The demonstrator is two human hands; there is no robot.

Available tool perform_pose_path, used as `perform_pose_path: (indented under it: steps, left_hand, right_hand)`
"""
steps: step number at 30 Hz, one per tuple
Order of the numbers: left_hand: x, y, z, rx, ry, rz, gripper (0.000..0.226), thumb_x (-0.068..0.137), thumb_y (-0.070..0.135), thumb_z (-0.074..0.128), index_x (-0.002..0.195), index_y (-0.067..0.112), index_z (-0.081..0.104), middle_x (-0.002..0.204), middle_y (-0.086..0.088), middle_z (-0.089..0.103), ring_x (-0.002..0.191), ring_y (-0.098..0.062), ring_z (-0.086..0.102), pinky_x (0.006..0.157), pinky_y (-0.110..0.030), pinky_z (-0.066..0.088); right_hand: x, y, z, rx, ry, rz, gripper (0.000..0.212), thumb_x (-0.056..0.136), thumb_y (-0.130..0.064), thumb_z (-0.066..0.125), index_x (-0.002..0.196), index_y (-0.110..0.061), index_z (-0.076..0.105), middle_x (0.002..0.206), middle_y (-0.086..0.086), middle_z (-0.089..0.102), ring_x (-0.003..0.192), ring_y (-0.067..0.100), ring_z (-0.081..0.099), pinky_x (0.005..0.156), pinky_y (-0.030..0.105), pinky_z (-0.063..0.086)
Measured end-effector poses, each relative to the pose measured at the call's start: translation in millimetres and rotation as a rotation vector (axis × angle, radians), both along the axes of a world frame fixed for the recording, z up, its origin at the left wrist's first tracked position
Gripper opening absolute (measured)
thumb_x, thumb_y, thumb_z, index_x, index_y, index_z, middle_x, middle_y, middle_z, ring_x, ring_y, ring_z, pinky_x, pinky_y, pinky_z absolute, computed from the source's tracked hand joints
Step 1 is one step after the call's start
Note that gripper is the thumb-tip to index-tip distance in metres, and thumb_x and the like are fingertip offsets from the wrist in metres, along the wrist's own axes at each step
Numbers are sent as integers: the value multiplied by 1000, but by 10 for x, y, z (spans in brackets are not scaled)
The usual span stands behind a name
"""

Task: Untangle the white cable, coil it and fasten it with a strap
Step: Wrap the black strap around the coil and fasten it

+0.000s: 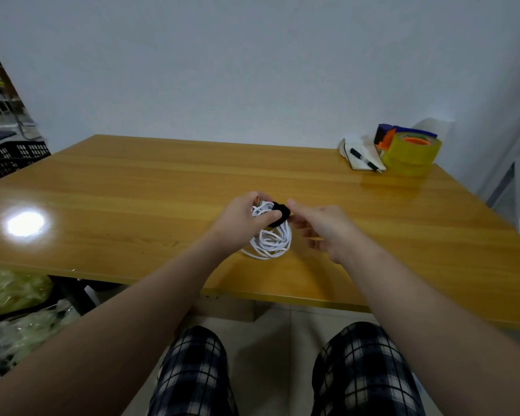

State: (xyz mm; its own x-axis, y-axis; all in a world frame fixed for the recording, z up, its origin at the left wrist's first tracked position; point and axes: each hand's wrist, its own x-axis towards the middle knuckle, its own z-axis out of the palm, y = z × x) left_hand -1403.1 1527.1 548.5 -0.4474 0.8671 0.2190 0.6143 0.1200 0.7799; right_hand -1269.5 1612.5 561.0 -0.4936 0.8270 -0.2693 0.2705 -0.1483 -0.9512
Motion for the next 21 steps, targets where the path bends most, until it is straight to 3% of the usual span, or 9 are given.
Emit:
perform_pose_path:
  steps: [3, 5, 8, 11, 12, 15, 16, 18, 21]
  left_hand:
    - [16, -43, -12, -2, -24, -85, 25, 90, 32, 63, 109, 16, 57, 91, 9, 59, 78, -5, 59, 64, -17, 45]
    - [36, -53, -27, 1, -46, -118, 26, 91, 36, 60, 106, 15, 56, 93, 4, 62, 83, -8, 60, 69, -21, 46]
    - [49, -85, -67, 15, -119, -73, 32, 95, 42, 48, 103, 11, 55, 97, -8, 62, 85, -22, 57, 73, -35, 43]
    - [23, -123, -64, 35, -162, -96, 29, 99, 38, 40, 97, 14, 56, 91, -16, 59, 80, -29, 54, 69, -36, 41]
    - [34, -133, -52, 34, -154, -135, 27, 100, 35, 40, 98, 14, 56, 94, -16, 60, 82, -26, 57, 70, -32, 43]
    - [141, -122, -13, 39, -59, -293, 9, 99, 24, 43, 98, 19, 51, 88, 5, 57, 76, 11, 54, 67, -10, 41]
    - [179, -103, -2, 43, -24, -315, 4, 97, 23, 47, 94, 22, 47, 84, 9, 52, 71, 13, 51, 64, -10, 39]
    - [209, -91, 23, 71, 7, -312, 21, 91, 26, 60, 89, 24, 39, 82, 9, 48, 68, 8, 49, 59, -13, 37]
    - [142, -104, 38, 80, -24, -337, 33, 85, 22, 69, 90, 23, 37, 82, 7, 50, 67, 3, 50, 59, -15, 38]
  right_hand:
    - [-56, -22, -2, -73, 60, 26, 26, 79, -34, 73, 83, -11, 61, 67, 1, 53, 58, 13, 43, 52, 26, 34]
    - [-90, -49, -17, -71, 142, 15, 21, 81, -24, 72, 72, -13, 57, 59, -1, 49, 52, 12, 40, 48, 23, 31]
    - [-60, -17, 0, 97, 249, -2, 17, 83, -17, 69, 71, -13, 59, 56, -5, 50, 52, 8, 40, 53, 21, 33]
    - [-12, 14, 58, 234, 361, 76, 5, 82, -11, 69, 80, -10, 65, 60, -3, 56, 53, 5, 49, 56, 19, 40]
    - [-18, 15, 70, 251, 392, 92, 5, 82, -8, 69, 84, -7, 65, 63, -1, 59, 53, 4, 54, 56, 17, 44]
    - [-66, 4, 78, 265, 423, 64, 8, 82, -6, 68, 89, -3, 64, 69, 4, 61, 59, 7, 59, 59, 17, 49]
    - [-76, 9, 59, 227, 429, 33, 6, 82, -7, 68, 86, -5, 63, 71, 5, 61, 61, 10, 59, 59, 19, 50]
    - [-75, 10, 14, 115, 438, 3, 8, 84, -10, 67, 82, -5, 61, 72, 8, 61, 62, 16, 59, 54, 24, 51]
    - [-61, 9, -56, 143, 326, 39, 17, 82, -13, 70, 89, -10, 55, 72, 7, 59, 61, 18, 58, 49, 25, 48]
